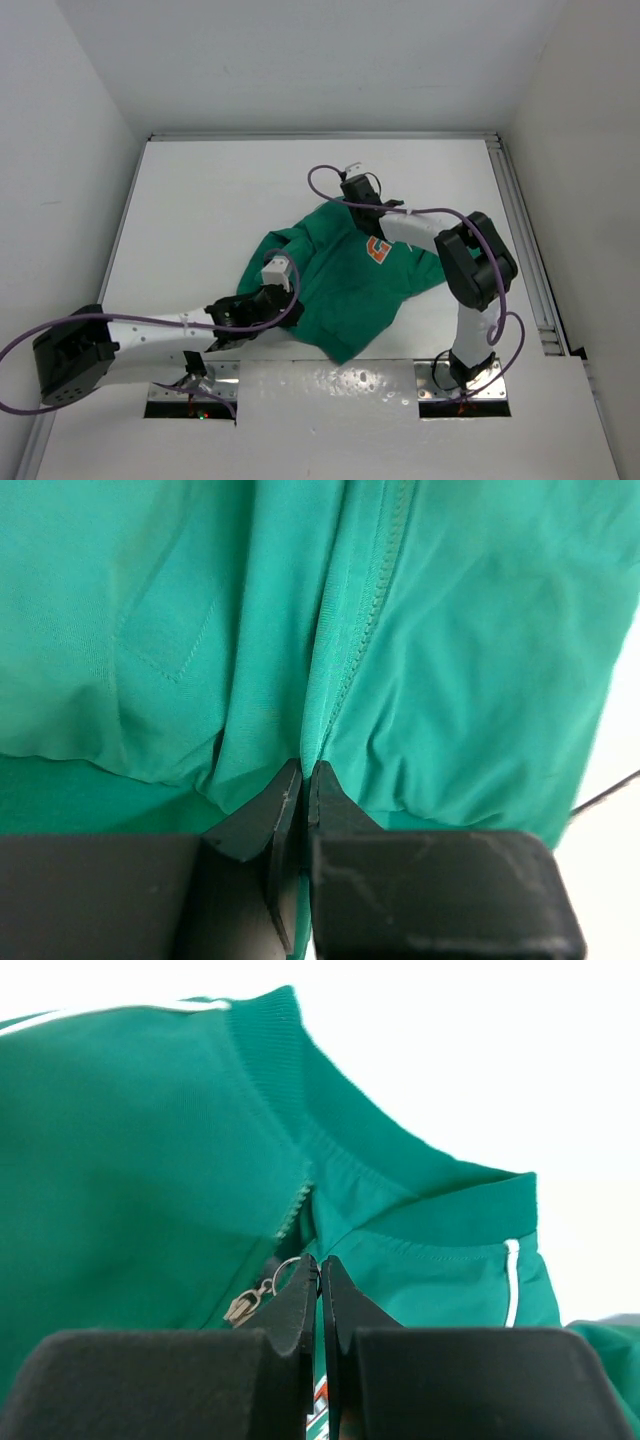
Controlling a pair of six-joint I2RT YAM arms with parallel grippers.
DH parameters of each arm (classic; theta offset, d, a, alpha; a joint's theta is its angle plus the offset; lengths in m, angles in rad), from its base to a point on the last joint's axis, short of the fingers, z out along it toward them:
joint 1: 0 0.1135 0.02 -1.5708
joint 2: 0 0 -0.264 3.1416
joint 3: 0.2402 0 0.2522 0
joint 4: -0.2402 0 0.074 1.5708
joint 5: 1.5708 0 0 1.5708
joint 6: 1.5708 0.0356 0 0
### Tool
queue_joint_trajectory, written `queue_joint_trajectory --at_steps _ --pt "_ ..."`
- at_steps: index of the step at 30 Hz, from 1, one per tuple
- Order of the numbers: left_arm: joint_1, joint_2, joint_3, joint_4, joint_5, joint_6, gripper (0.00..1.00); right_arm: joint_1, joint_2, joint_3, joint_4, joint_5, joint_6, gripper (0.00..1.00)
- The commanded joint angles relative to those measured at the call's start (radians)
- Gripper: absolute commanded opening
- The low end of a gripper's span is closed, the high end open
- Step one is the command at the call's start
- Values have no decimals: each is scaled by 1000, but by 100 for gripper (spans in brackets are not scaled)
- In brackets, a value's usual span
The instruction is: Zip up the jacket
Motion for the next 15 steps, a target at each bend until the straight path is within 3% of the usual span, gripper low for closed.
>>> queue_joint_trajectory --at_steps 1,15 --pt "9 -91 -22 -54 -55 0 0 -44 23 65 67 84 -18 0" --pt "23 -110 -14 -80 -75 9 0 -119 104 309 -10 27 20 0"
